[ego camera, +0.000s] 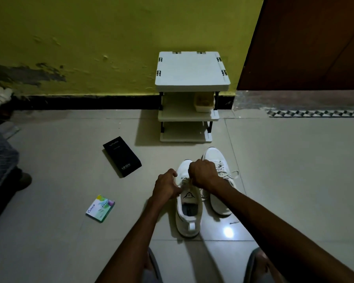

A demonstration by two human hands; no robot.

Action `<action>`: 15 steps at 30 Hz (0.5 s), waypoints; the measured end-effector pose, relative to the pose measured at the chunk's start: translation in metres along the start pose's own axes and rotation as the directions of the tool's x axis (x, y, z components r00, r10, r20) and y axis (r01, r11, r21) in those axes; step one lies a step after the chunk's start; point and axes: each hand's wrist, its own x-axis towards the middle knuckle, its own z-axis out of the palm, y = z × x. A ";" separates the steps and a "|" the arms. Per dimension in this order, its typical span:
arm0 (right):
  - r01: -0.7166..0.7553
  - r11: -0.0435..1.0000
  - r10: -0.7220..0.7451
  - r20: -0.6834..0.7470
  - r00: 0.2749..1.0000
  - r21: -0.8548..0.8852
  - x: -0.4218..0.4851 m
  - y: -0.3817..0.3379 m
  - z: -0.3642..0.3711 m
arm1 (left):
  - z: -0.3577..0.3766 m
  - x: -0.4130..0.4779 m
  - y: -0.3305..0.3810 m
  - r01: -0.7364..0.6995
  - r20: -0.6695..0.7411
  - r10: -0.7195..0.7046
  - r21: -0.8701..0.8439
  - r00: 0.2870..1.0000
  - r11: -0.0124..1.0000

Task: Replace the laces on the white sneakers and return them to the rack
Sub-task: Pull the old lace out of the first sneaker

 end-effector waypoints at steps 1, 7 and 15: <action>0.019 0.998 -0.020 -0.017 1.000 -0.052 -0.001 -0.002 0.000 | 0.000 0.001 0.000 0.000 0.002 0.000 0.005 1.000 1.000; -0.195 0.972 0.224 -0.270 0.937 0.130 -0.001 -0.002 0.004 | 0.002 0.001 -0.004 -0.042 -0.025 0.044 0.043 0.999 0.998; -0.226 0.611 0.122 0.192 0.974 0.759 -0.001 0.029 0.002 | 0.010 -0.003 -0.001 -0.155 -0.021 0.157 0.060 0.987 0.986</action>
